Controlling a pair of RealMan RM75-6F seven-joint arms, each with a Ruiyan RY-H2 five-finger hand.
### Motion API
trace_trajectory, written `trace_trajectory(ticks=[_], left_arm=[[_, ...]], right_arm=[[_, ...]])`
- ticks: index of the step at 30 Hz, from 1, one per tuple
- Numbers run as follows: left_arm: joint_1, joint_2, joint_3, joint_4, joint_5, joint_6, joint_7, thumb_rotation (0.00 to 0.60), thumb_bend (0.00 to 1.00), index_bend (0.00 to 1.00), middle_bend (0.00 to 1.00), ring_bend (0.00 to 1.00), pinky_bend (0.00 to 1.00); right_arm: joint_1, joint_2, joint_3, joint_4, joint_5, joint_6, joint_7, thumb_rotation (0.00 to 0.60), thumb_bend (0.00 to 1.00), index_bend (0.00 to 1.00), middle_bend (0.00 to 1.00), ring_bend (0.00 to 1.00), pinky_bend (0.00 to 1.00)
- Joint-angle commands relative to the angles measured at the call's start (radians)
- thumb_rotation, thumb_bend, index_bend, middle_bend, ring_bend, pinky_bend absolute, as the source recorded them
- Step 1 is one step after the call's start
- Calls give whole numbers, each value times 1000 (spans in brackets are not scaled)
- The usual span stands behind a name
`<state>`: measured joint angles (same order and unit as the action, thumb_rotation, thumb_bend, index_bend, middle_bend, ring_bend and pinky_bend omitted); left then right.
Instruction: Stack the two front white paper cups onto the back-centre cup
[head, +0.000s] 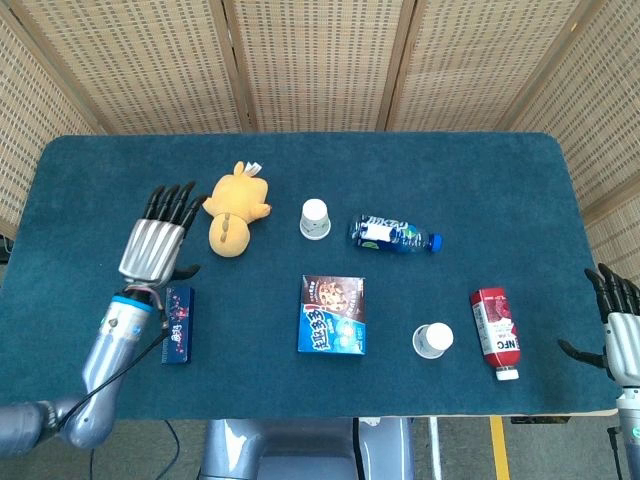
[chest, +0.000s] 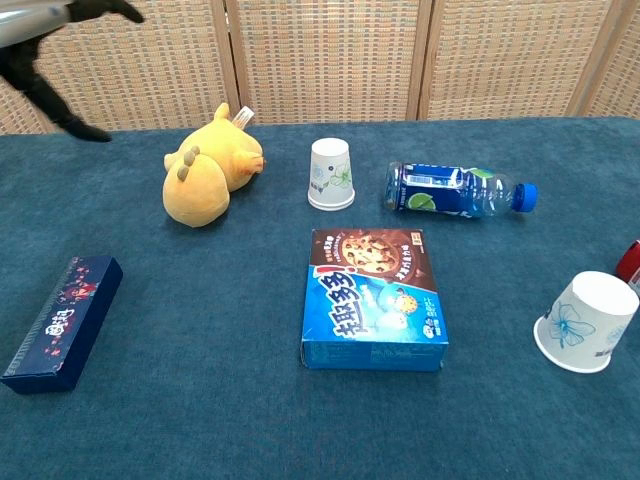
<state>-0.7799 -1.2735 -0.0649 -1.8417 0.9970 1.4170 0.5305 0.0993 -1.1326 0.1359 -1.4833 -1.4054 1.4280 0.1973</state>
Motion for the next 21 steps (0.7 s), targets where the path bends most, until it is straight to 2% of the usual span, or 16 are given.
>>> trace_trajectory(ticks=[1,6,8,10,16,21], left_arm=[[171,77,131,-91,138,147,-85,600,123,95,0,0,0],[313,85,229,-83,247,226,-164,600,123,95,0,0,0],[366,96,268,-85,296,242,-214,600,123,95,0,0,0],[397,102,283,-76,334,257,-222,600,123,95,0,0,0],[480,100,282,-50,422,305,-226,600,122,96,0,0,0],[513,113,264,-38,453,312,-245,600,123,100,0,0,0]], right_arm=[[-4,0,-7,-15,-21,19,-12,600,11,2,0,0,0],[-12,8,-19,-44,-58,50,-30,600,22,55,0,0,0],[-15,16,-28,-66,-84,64,-28,600,35,113,0,0,0],[-16,22,-39,-83,-105,67,-34,600,51,170,0,0,0],[2,20,-81,-150,-170,35,-125,600,100,293,0,0,0],[19,4,-95,-204,-186,4,-209,600,120,321,0,0,0]])
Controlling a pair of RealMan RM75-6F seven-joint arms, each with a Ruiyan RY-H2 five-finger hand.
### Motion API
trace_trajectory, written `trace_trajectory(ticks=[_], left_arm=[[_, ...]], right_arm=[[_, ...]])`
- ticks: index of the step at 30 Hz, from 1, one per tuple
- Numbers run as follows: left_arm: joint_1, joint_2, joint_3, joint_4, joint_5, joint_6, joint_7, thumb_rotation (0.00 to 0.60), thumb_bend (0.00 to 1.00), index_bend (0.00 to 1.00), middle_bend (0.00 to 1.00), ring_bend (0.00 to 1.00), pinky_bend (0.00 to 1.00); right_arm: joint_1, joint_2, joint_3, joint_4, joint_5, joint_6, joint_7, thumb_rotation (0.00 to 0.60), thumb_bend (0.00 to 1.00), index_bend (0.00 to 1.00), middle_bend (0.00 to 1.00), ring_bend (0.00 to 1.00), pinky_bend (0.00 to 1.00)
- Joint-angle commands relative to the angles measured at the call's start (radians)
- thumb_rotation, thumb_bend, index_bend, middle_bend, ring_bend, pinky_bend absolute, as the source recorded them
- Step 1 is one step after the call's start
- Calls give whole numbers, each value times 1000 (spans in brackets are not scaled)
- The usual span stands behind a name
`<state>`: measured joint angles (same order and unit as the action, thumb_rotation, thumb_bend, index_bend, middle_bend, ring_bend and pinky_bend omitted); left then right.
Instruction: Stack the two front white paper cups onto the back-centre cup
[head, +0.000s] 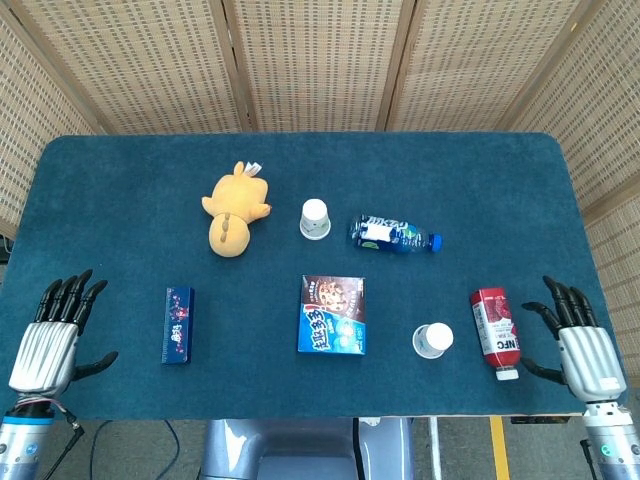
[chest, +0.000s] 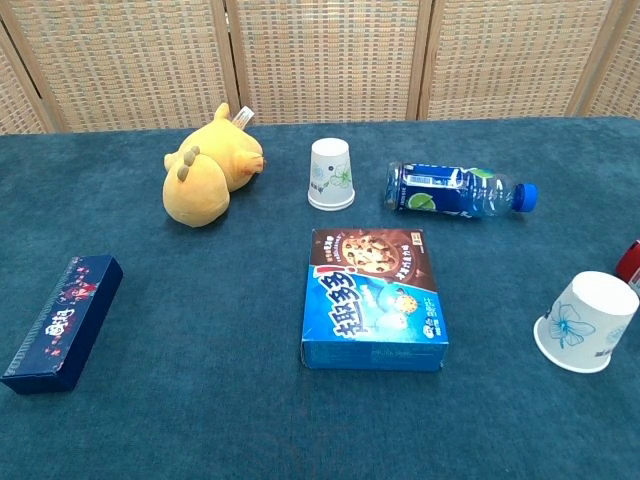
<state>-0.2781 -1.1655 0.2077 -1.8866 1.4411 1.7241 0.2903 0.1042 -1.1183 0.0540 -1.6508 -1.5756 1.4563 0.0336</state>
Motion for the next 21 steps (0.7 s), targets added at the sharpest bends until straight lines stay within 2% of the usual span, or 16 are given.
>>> trace_trajectory(ticks=[1,8,13,21], left_arm=[[17,6,-14,10,13,7,-6,600,123,101,0,0,0],[43,25,-35,20,45,-29,-37,600,123,103,0,0,0],[56,37,-55,21,51,-51,-47,600,123,103,0,0,0],[79,45,-91,20,54,-79,-55,600,123,116,0,0,0]], right_arm=[[18,-15,-15,-49,-18,-31,-61,600,122,324,0,0,0],[64,-85,-25,-80,10,-130,-172,600,127,324,0,0,0],[88,-128,-11,-69,57,-171,-217,600,127,316,0,0,0],[129,-135,17,-90,115,-220,-258,600,129,299,0,0,0]])
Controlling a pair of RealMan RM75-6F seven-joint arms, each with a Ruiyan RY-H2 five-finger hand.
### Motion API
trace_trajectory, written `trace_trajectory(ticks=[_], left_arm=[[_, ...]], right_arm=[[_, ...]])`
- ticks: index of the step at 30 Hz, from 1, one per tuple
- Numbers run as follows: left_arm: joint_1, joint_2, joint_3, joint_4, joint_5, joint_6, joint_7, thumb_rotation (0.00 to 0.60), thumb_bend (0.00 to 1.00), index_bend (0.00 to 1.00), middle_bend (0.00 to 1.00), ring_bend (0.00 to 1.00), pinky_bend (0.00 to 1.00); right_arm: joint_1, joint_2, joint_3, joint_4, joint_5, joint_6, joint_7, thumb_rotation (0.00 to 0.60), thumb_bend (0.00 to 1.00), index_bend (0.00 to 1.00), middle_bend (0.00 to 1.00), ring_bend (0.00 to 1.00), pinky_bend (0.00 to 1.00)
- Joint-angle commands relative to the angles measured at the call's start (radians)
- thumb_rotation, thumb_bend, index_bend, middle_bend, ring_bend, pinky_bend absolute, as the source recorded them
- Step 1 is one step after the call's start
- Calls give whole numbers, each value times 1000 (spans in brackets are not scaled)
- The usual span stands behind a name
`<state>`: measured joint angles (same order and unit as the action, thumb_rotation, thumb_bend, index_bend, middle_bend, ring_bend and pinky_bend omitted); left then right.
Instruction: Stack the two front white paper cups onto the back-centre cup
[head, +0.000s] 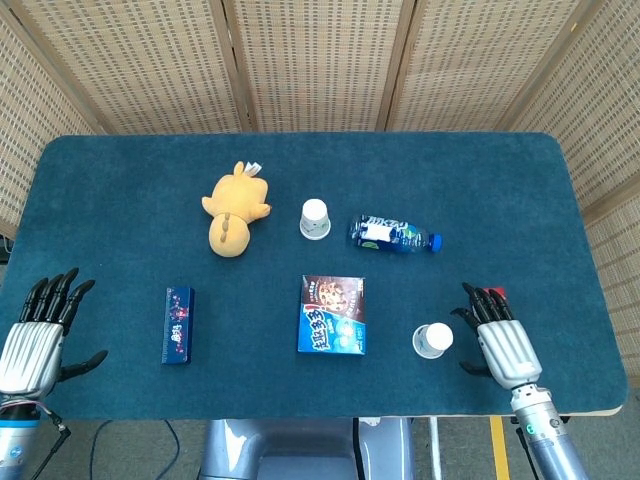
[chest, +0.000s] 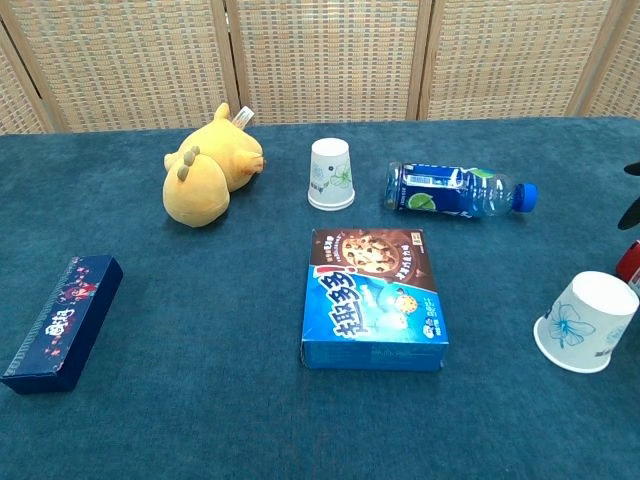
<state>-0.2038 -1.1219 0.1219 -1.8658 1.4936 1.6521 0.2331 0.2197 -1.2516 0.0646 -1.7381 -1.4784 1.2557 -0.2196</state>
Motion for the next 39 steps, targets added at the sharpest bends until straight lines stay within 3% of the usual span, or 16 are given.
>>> trace_trajectory(ticks=[1,9,26,39], left_arm=[[6,1,-8,0,7,-10,2,600,123,118,0,0,0],[25,6,-34,8,25,-21,-21,600,123,130,0,0,0],[51,9,-76,15,40,-59,-39,600,123,138,0,0,0],[69,7,-97,19,60,-69,-49,600,124,157,0,0,0]], right_arm=[[19,-1,9,-5,29,-32,-5,600,129,299,0,0,0],[64,2,16,-28,123,-115,-79,600,132,321,0,0,0],[132,-67,31,-11,231,-161,-191,600,137,400,37,0,0],[147,-71,22,-25,233,-140,-195,600,147,503,96,0,0]])
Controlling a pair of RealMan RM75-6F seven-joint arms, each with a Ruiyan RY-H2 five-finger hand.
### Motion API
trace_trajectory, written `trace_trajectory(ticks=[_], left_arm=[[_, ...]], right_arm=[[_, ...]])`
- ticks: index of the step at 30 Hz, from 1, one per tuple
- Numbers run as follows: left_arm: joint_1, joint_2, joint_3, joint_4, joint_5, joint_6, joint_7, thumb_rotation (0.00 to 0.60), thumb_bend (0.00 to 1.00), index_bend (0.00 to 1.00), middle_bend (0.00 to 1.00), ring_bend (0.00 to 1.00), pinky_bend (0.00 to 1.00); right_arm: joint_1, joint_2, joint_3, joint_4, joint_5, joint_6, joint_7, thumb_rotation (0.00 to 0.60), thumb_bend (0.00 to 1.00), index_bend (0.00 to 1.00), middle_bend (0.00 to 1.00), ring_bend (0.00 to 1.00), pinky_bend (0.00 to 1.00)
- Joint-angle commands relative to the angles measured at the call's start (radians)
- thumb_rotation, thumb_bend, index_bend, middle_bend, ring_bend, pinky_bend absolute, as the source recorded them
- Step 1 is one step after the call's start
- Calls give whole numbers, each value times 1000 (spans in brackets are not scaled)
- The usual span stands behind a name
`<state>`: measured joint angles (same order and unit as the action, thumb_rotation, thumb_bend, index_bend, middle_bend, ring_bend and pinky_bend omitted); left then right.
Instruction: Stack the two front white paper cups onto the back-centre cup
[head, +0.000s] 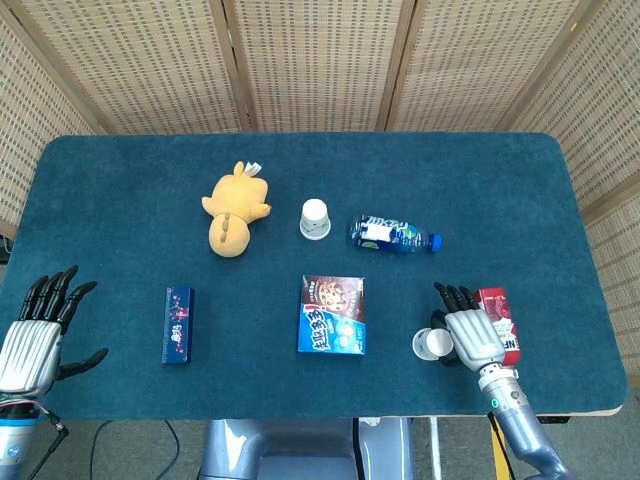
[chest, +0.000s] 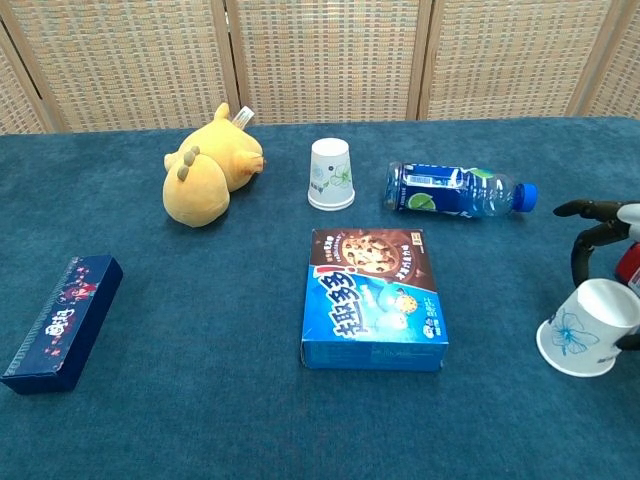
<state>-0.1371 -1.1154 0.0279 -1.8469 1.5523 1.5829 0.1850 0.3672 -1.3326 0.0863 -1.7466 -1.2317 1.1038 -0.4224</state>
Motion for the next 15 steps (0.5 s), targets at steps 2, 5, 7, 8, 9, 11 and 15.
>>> trace_trajectory(ticks=[2,5,7,8,9,11,15], left_arm=[[5,-1,-7,0,2,2,-2,600,123,157,0,0,0],[8,-5,-15,5,1,0,-3,600,123,156,0,0,0],[9,-7,-21,8,-6,-5,-2,600,123,155,0,0,0],[9,-8,-25,11,-12,-8,0,600,123,155,0,0,0],[10,-9,-28,12,-16,-10,0,600,123,155,0,0,0],[9,-10,-34,12,-26,-16,-1,600,123,153,0,0,0],[6,-15,-45,17,-42,-34,0,600,124,150,0,0,0]], right_arm=[[1,24,7,-37,-29,26,18,600,147,502,97,0,0],[7,53,28,-75,-52,58,12,600,147,501,100,0,0],[16,82,52,-114,-55,73,5,600,147,501,100,0,0],[25,103,75,-143,-50,80,0,600,147,501,100,0,0],[31,117,86,-162,-40,78,-4,600,147,501,100,0,0],[49,145,120,-199,-17,79,-16,600,147,501,100,0,0],[114,180,207,-250,68,65,-62,600,146,501,99,0,0]])
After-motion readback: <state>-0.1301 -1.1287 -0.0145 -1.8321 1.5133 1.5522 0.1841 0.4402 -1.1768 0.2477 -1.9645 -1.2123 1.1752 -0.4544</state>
